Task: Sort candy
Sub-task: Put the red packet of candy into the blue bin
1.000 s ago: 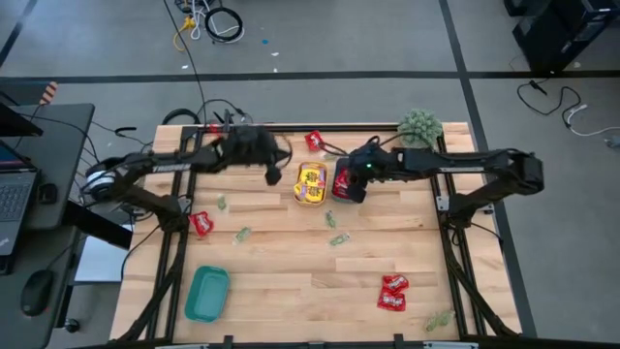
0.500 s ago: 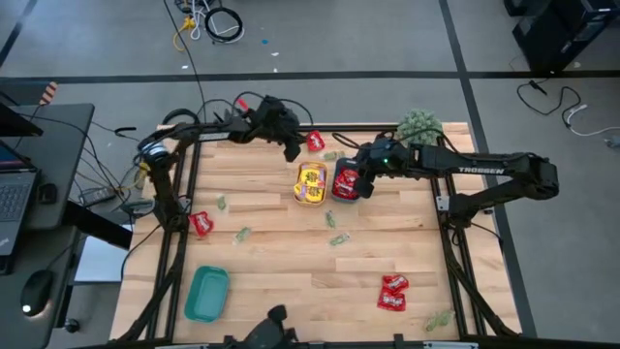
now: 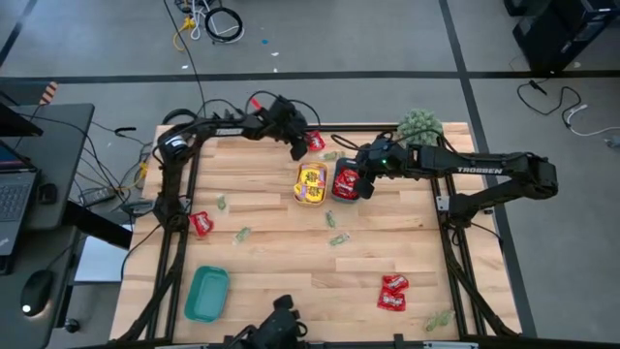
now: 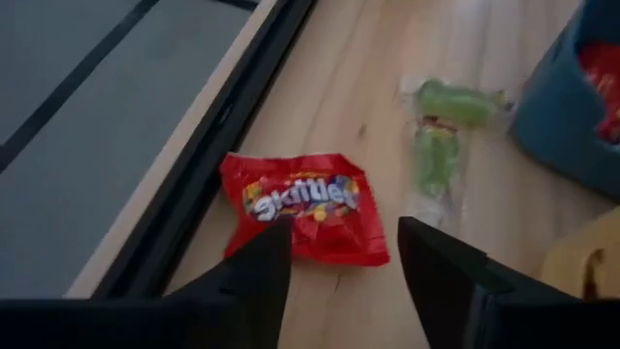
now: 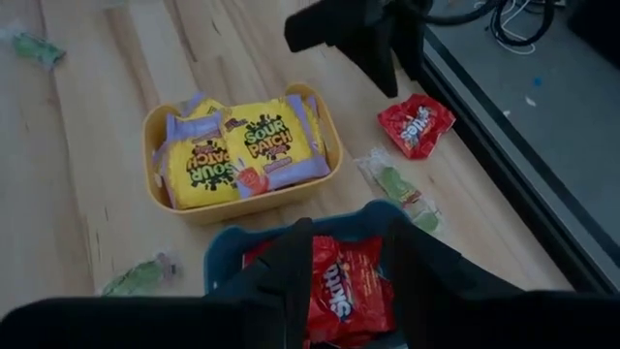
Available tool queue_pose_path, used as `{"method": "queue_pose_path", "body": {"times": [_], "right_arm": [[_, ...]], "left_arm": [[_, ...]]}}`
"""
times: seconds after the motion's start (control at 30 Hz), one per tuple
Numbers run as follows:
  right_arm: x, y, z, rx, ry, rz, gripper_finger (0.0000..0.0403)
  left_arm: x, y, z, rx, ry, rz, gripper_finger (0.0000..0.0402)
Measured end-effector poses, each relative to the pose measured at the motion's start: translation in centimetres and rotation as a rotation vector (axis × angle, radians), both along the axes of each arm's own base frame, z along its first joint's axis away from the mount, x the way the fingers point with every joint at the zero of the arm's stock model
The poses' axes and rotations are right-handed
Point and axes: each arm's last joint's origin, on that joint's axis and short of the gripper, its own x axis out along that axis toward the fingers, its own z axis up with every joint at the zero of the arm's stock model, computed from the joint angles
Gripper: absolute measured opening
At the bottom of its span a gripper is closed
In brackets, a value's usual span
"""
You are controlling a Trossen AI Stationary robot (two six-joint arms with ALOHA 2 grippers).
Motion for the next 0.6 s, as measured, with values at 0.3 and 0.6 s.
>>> {"method": "queue_pose_path", "body": {"times": [0.3, 0.6], "right_arm": [[0.01, -0.10, 0.04, -0.011, 0.000, 0.000, 0.0119], [0.02, -0.13, 0.07, -0.019, 0.000, 0.002, 0.0119]], "left_arm": [[0.01, 0.16, -0.72, 0.008, 0.027, 0.023, 0.0208], [0.18, 0.22, -0.77, 0.008, 0.004, 0.010, 0.0208]]}}
